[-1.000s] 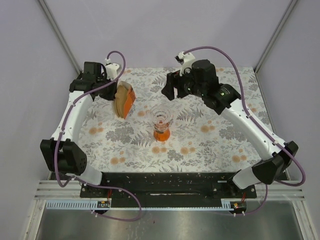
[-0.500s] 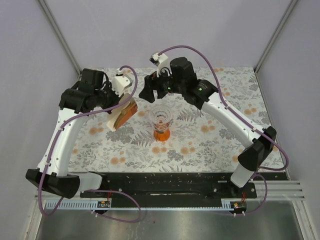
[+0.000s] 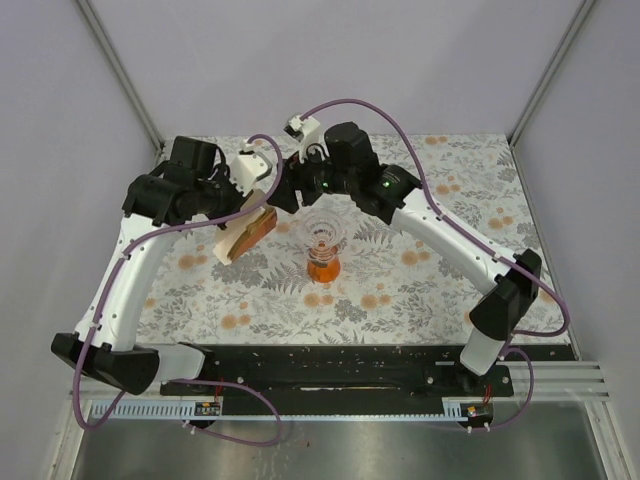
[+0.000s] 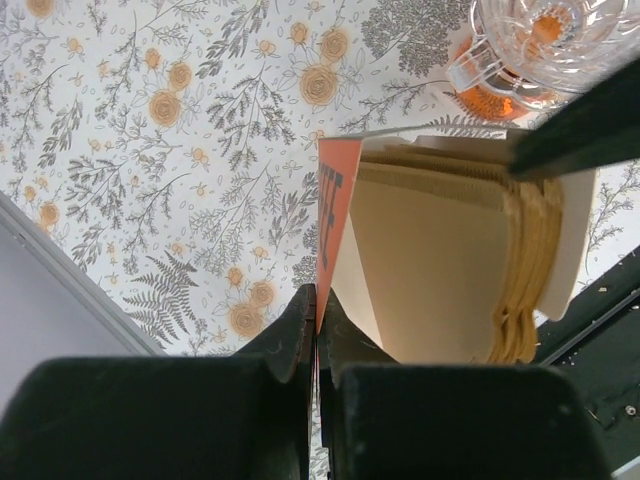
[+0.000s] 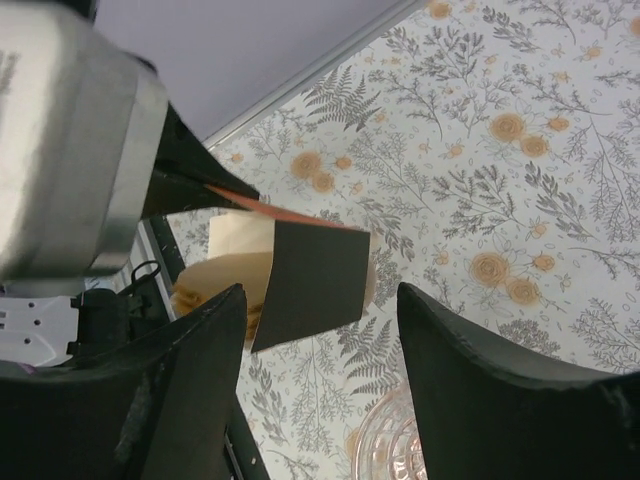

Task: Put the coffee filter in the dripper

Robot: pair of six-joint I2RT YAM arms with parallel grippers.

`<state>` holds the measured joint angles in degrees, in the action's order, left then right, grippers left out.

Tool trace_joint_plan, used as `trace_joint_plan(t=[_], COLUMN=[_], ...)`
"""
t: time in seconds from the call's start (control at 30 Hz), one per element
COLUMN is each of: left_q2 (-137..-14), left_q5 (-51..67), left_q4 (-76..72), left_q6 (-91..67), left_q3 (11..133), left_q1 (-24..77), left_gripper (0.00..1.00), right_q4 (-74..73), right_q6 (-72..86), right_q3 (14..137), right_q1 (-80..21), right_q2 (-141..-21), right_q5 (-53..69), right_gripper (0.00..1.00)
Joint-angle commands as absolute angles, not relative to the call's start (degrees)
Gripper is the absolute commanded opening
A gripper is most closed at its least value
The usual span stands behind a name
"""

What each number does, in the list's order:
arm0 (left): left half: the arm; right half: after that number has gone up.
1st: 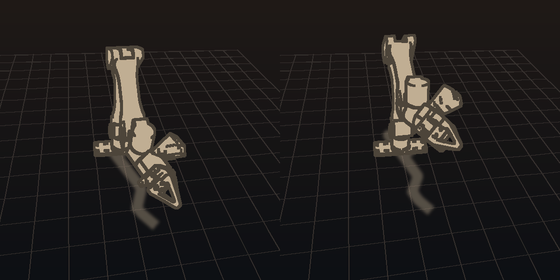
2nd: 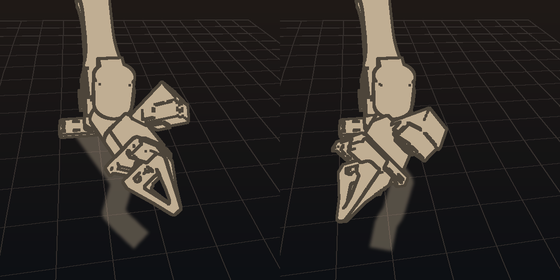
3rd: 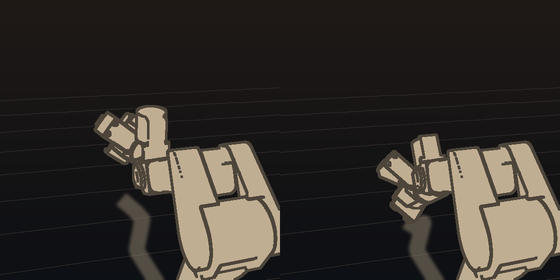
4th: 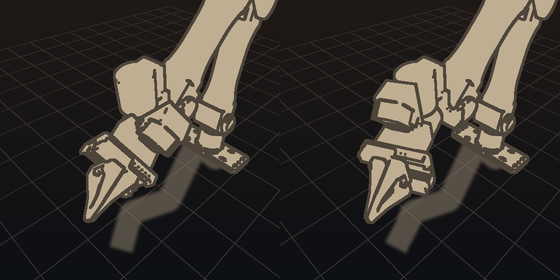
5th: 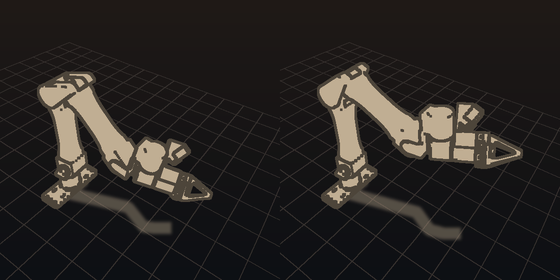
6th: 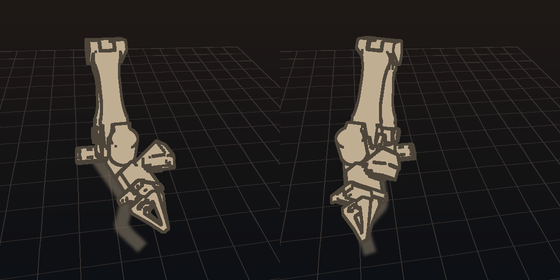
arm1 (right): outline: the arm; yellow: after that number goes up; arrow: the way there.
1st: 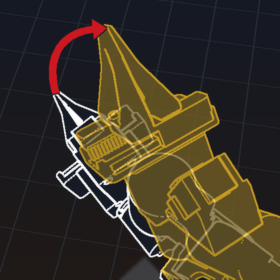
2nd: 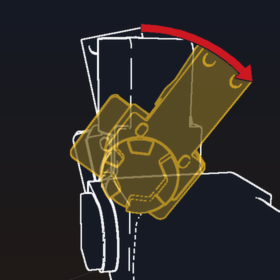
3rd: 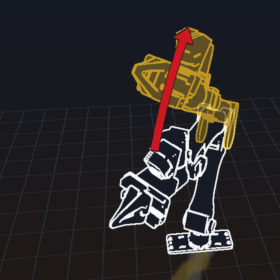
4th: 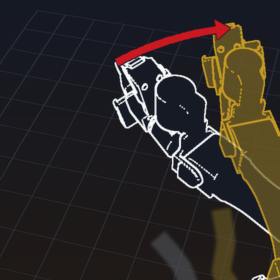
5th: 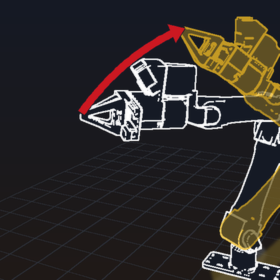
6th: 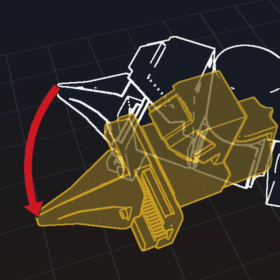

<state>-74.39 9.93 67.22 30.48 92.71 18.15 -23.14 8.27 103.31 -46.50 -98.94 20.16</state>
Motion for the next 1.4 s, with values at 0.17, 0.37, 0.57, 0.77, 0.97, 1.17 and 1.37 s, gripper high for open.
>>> trace_joint_plan(t=[0.17,0.37,0.57,0.77,0.97,1.17,1.37], left_q2=[-73.83,-74.09,-74.09,-73.74,-73.48,-71.99,-69.70], left_q5=[11.25,14.49,16.00,17.75,22.66,28.55,42.95], left_q4=[67.06,66.97,63.73,61.27,59.41,62.56,71.09], left_q6=[29.45,27.51,26.28,25.49,24.08,23.91,27.06], left_q3=[94.13,94.74,92.82,90.09,91.49,96.93,98.44], left_q1=[18.90,18.90,18.90,18.55,14.86,12.57,12.39], left_gripper=[0.00,0.00,0.00,0.12,0.68,0.75,0.40], right_q4=[-21.79,-21.71,-20.40,-17.76,-13.28,-10.38,-7.47], right_q6=[8.96,8.09,7.38,6.68,6.07,5.63,5.19], right_q3=[108.54,106.26,103.90,100.29,95.80,96.50,97.90], right_q1=[-47.55,-47.64,-47.72,-47.72,-47.72,-47.64,-47.64], right_q2=[-104.41,-104.76,-105.47,-103.80,-102.31,-102.74,-103.97], right_q5=[14.41,10.28,12.13,10.02,10.72,12.83,15.90], right_gripper=[0.65,0.47,0.18,0.00,0.00,0.00,0.00])
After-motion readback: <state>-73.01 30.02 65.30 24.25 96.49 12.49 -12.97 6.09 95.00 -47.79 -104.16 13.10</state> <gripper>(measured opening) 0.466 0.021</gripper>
